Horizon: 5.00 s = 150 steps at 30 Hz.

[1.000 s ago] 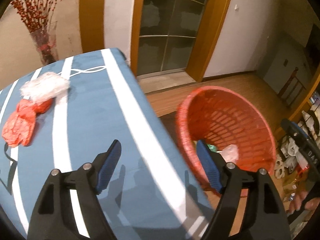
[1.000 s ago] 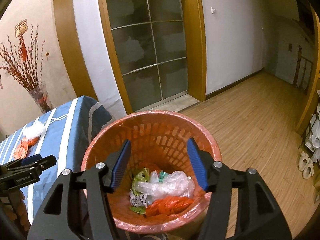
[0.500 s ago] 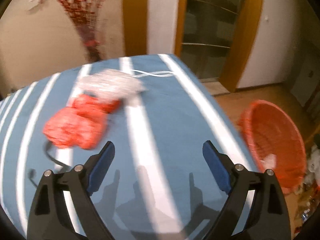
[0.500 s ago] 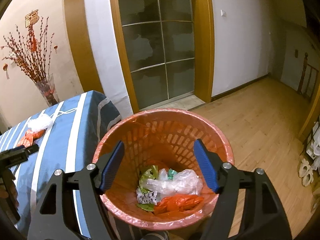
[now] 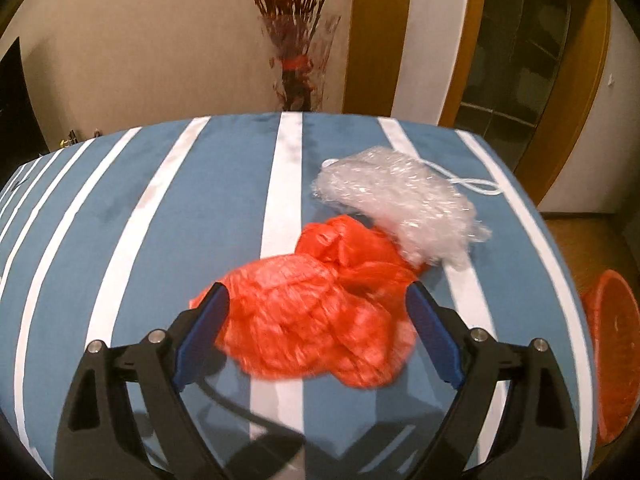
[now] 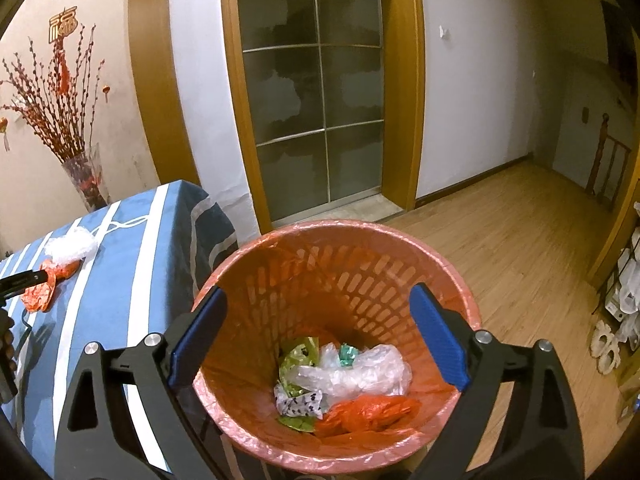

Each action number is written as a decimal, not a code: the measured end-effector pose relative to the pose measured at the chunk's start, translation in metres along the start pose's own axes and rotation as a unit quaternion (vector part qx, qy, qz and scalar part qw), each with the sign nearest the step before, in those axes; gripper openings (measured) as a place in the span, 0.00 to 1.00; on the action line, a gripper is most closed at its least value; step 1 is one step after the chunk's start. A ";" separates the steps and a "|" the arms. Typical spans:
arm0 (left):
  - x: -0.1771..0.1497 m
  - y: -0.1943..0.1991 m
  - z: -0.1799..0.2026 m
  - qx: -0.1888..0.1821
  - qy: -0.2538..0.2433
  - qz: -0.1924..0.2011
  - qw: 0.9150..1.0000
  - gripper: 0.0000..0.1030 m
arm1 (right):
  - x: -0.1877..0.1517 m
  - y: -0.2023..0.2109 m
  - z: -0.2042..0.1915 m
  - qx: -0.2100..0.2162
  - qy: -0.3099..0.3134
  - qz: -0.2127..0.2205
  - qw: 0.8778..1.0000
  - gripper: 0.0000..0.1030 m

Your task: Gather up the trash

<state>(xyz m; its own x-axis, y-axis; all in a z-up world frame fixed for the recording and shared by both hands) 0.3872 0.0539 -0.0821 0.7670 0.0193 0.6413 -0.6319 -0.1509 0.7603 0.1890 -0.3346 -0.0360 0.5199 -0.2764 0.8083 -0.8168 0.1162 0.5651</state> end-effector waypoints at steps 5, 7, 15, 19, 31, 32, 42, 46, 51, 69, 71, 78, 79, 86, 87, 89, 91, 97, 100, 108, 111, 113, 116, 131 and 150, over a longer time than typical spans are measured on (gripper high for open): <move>-0.001 -0.020 0.001 -0.005 -0.008 -0.023 1.000 0.78 | -0.003 -0.009 -0.013 0.009 0.011 -0.016 1.000 0.89; -0.002 -0.020 0.002 0.000 -0.021 -0.015 1.000 0.52 | -0.003 -0.012 -0.022 0.014 0.018 -0.020 1.000 0.89; -0.016 0.003 -0.020 -0.015 -0.037 0.010 0.999 0.18 | -0.003 -0.020 -0.077 0.053 0.052 -0.026 0.997 0.89; -0.026 0.019 -0.057 -0.008 -0.018 0.023 1.000 0.18 | -0.004 -0.031 -0.115 0.083 0.073 -0.036 0.993 0.89; -0.026 0.029 -0.168 0.038 0.073 0.032 0.996 0.18 | 0.012 -0.130 -0.270 0.195 0.092 -0.086 0.973 0.85; -0.026 0.030 -0.173 0.038 0.077 0.032 0.996 0.18 | 0.015 -0.141 -0.279 0.195 0.093 -0.090 0.972 0.84; -0.025 0.022 -0.190 0.027 0.106 0.025 0.994 0.18 | 0.001 -0.210 -0.319 0.153 0.132 -0.162 0.966 0.34; -0.025 0.028 -0.178 0.015 0.101 0.027 0.994 0.18 | -0.008 -0.188 -0.298 0.159 0.139 -0.169 0.963 0.19; -0.027 0.050 -0.147 -0.010 0.081 0.035 0.996 0.18 | -0.014 -0.145 -0.251 0.157 0.121 -0.158 0.967 0.15; -0.046 0.161 0.047 -0.140 -0.041 0.066 0.987 0.18 | 0.026 0.029 -0.055 0.080 0.014 -0.007 0.997 0.14; -0.050 0.169 0.070 -0.155 -0.053 0.064 0.984 0.18 | 0.026 0.038 -0.038 0.071 0.001 -0.001 0.997 0.14; -0.061 0.191 0.149 -0.200 -0.090 0.058 0.974 0.18 | 0.023 0.054 0.018 0.033 -0.046 0.019 0.998 0.14; -0.062 0.192 0.159 -0.205 -0.095 0.056 0.973 0.18 | 0.023 0.054 0.023 0.030 -0.052 0.021 0.998 0.14; -0.075 0.190 0.227 -0.229 -0.124 0.036 0.965 0.19 | 0.025 0.051 0.053 0.020 -0.076 0.030 0.996 0.14; -0.076 0.188 0.233 -0.231 -0.127 0.033 0.964 0.19 | 0.024 0.053 0.058 0.020 -0.080 0.031 0.996 0.14; -0.078 0.185 0.248 -0.236 -0.134 0.027 0.962 0.19 | 0.024 0.051 0.064 0.022 -0.088 0.031 0.995 0.14; -0.083 0.184 0.262 -0.238 -0.142 0.024 0.961 0.21 | 0.023 0.045 0.070 0.029 -0.098 0.029 0.994 0.14; -0.095 0.169 0.283 -0.227 -0.159 0.012 0.961 0.42 | 0.015 0.027 0.079 0.046 -0.115 0.001 0.992 0.24; -0.100 0.164 0.283 -0.219 -0.163 0.009 0.962 0.49 | 0.010 0.031 0.084 0.045 -0.118 0.000 0.992 0.32; -0.090 0.173 0.239 -0.194 -0.143 0.038 0.970 0.64 | 0.013 0.074 0.082 0.029 -0.098 0.042 0.994 0.69; -0.089 0.197 0.208 -0.184 -0.133 0.078 0.971 0.75 | 0.014 0.103 0.070 0.017 -0.071 0.072 0.995 0.85; -0.091 0.214 0.185 -0.177 -0.122 0.104 0.971 0.86 | 0.013 0.122 0.060 0.003 -0.049 0.094 0.994 0.92; -0.099 0.239 0.156 -0.167 -0.111 0.134 0.970 0.95 | 0.005 0.154 0.037 -0.045 0.000 0.132 0.990 0.98; -0.202 0.306 0.039 -0.060 -0.042 0.212 0.974 0.96 | -0.077 0.228 -0.038 -0.045 0.080 0.151 0.984 0.98; -0.242 0.305 0.012 -0.048 0.001 0.192 0.980 0.96 | -0.120 0.220 -0.048 -0.058 0.069 0.105 0.990 0.98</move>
<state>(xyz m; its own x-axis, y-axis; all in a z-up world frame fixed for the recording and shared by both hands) 0.0101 -0.0091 -0.0068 0.4700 -0.0191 0.8825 -0.8819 -0.0537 0.4685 -0.0416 -0.2299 -0.0008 0.3774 -0.1023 0.9204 -0.8807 0.2675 0.3909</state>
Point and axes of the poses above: each gripper's, at about its wrist camera, not at the fingertips, and y roughly against the way its jaws point, z to its right, x to its top, the point moved 4 cm from there along -y, roughly the way its jaws point, and after that the axes turned 10 degrees about x, right-handed, at the moved point
